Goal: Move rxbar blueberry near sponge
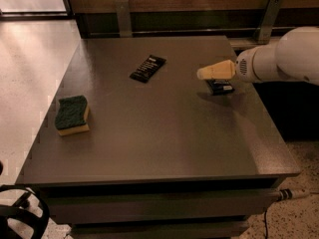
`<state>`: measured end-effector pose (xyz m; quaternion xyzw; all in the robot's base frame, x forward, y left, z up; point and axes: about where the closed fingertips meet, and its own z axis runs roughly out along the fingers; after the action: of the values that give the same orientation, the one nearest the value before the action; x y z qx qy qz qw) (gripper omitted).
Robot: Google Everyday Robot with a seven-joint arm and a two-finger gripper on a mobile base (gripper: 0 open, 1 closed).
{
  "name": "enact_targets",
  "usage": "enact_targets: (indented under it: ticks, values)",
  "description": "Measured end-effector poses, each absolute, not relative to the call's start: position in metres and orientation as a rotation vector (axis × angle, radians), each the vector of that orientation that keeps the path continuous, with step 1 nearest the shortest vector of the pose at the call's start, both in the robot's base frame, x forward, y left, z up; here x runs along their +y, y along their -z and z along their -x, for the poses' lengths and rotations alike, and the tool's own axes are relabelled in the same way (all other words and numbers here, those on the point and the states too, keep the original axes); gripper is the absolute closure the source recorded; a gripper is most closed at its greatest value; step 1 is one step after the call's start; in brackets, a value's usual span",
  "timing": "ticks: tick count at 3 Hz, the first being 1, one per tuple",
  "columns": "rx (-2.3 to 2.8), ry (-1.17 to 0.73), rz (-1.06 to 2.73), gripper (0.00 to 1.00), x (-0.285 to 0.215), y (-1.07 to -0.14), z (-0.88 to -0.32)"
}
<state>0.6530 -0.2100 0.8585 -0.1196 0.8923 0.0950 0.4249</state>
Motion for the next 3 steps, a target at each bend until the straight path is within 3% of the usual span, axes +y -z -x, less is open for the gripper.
enact_targets:
  ticks: [3]
  values:
    - [2.299, -0.271, 0.238, 0.00, -0.214, -0.815, -0.667]
